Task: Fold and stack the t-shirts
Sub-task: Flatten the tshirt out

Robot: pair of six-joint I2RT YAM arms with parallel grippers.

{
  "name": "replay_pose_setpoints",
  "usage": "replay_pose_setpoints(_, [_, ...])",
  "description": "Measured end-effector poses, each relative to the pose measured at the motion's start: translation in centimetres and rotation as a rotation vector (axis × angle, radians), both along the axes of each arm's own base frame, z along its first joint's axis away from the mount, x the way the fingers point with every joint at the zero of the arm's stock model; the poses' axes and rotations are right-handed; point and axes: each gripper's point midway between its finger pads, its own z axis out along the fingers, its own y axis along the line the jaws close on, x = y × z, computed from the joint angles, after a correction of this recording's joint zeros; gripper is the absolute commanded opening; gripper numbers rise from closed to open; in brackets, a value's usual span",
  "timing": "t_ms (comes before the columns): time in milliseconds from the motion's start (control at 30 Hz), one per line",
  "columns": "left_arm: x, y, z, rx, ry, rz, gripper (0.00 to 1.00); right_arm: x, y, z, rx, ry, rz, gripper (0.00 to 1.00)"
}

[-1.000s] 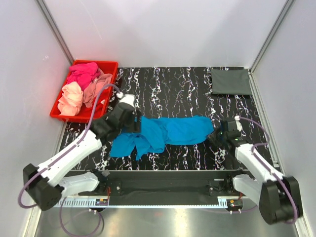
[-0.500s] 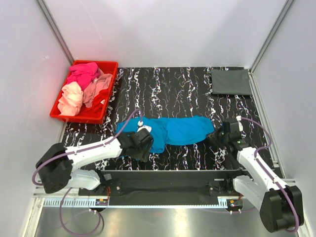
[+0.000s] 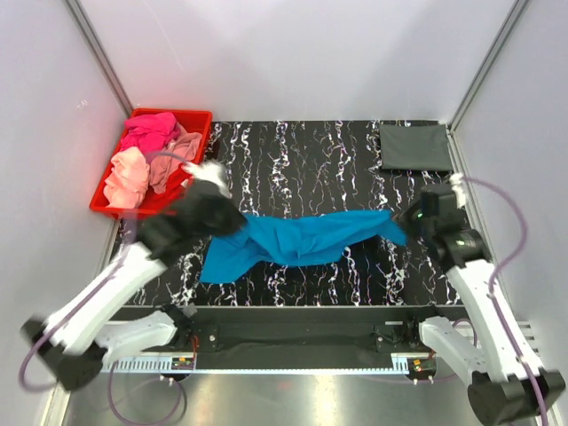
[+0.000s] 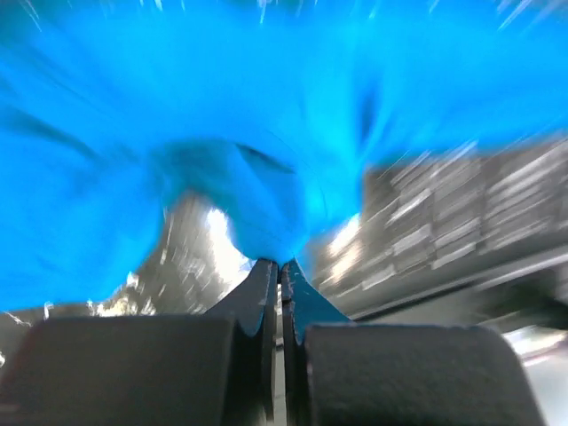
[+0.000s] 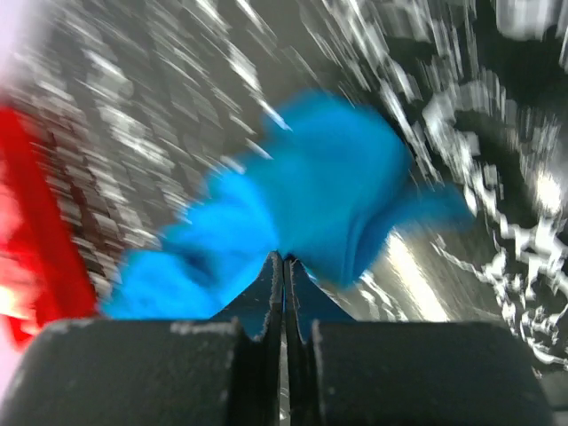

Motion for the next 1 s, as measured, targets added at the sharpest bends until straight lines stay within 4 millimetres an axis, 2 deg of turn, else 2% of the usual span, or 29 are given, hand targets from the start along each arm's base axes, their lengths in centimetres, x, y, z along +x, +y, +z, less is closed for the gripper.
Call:
replay_pose_setpoints(33, [0.9, 0.9, 3.3, -0.068, -0.062, 0.048, 0.0, 0.2, -0.5, 2.9, -0.021, -0.057, -0.011, 0.0])
replay_pose_setpoints(100, [2.1, 4.1, 10.7, -0.195, -0.216, 0.162, 0.0, 0.0, -1.7, 8.4, -0.052, -0.187, -0.04, 0.0])
replay_pose_setpoints(167, [1.8, 6.5, 16.1, -0.259, -0.321, 0.217, 0.0, -1.2, -2.8, 12.7, -0.083, -0.282, -0.064, 0.0])
replay_pose_setpoints(200, [1.6, 7.1, 18.2, -0.28, -0.358, 0.224, 0.0, -1.9, -3.2, 14.4, -0.093, -0.313, -0.068, 0.0])
replay_pose_setpoints(233, [1.6, 7.3, 19.4, -0.291, -0.381, 0.223, 0.0, -2.3, -3.5, 15.8, -0.103, -0.338, -0.071, 0.0])
replay_pose_setpoints(267, [1.8, 7.5, 19.7, -0.289, -0.387, 0.222, 0.0, -2.5, -3.6, 16.6, -0.108, -0.355, -0.068, 0.0])
replay_pose_setpoints(333, [2.9, 7.9, 17.8, -0.253, -0.343, 0.237, 0.0, -2.2, -3.6, 16.7, -0.127, -0.356, -0.055, 0.0])
replay_pose_setpoints(400, [4.7, 8.4, 13.5, -0.211, -0.245, 0.264, 0.0, -1.3, -3.4, 14.1, -0.158, -0.283, -0.035, 0.0])
replay_pose_setpoints(467, [6.4, 8.9, 6.9, -0.202, -0.075, 0.29, 0.0, 0.6, -2.9, 9.6, -0.19, -0.184, -0.002, 0.0])
replay_pose_setpoints(500, [6.9, 9.3, 2.8, -0.213, 0.031, 0.309, 0.0, 1.5, -2.5, 6.8, -0.201, -0.123, 0.026, 0.0])
replay_pose_setpoints(533, [6.9, 9.5, -0.4, -0.22, 0.12, 0.322, 0.0, 2.2, -2.0, 3.8, -0.207, -0.064, 0.058, 0.0])
replay_pose_setpoints(600, [5.5, 10.1, -7.4, -0.23, 0.334, 0.373, 0.0, 2.9, -0.9, -2.2, -0.208, 0.071, 0.127, 0.0])
replay_pose_setpoints(633, [4.4, 10.2, -9.7, -0.228, 0.413, 0.383, 0.0, 2.8, -0.6, -5.0, -0.211, 0.143, 0.159, 0.0])
replay_pose_setpoints(667, [3.2, 10.1, -11.3, -0.226, 0.472, 0.383, 0.0, 2.8, -0.4, -6.8, -0.214, 0.194, 0.179, 0.01])
replay_pose_setpoints(700, [2.4, 9.9, -12.1, -0.227, 0.503, 0.379, 0.0, 2.9, -0.1, -8.3, -0.215, 0.239, 0.202, 0.12])
replay_pose_setpoints(767, [2.1, 9.7, -12.1, -0.236, 0.505, 0.366, 0.0, 3.8, 0.2, -9.8, -0.222, 0.284, 0.23, 0.25])
replay_pose_setpoints(800, [2.6, 9.6, -11.7, -0.245, 0.471, 0.353, 0.0, 4.5, 0.3, -9.9, -0.226, 0.292, 0.239, 0.32])
replay_pose_setpoints(833, [3.1, 9.6, -11.2, -0.252, 0.437, 0.342, 0.01, 5.4, 0.5, -9.5, -0.229, 0.287, 0.247, 0.43])
replay_pose_setpoints(900, [3.8, 9.5, -10.4, -0.261, 0.381, 0.326, 0.07, 7.6, 0.9, -7.9, -0.229, 0.245, 0.247, 0.53])
replay_pose_setpoints(933, [4.1, 9.5, -10.1, -0.264, 0.357, 0.319, 0.23, 8.5, 1.1, -6.8, -0.226, 0.215, 0.243, 0.68])
replay_pose_setpoints(1000, [4.6, 9.6, -9.8, -0.259, 0.322, 0.303, 0.42, 9.6, 1.3, -4.7, -0.218, 0.165, 0.226, 0.7])
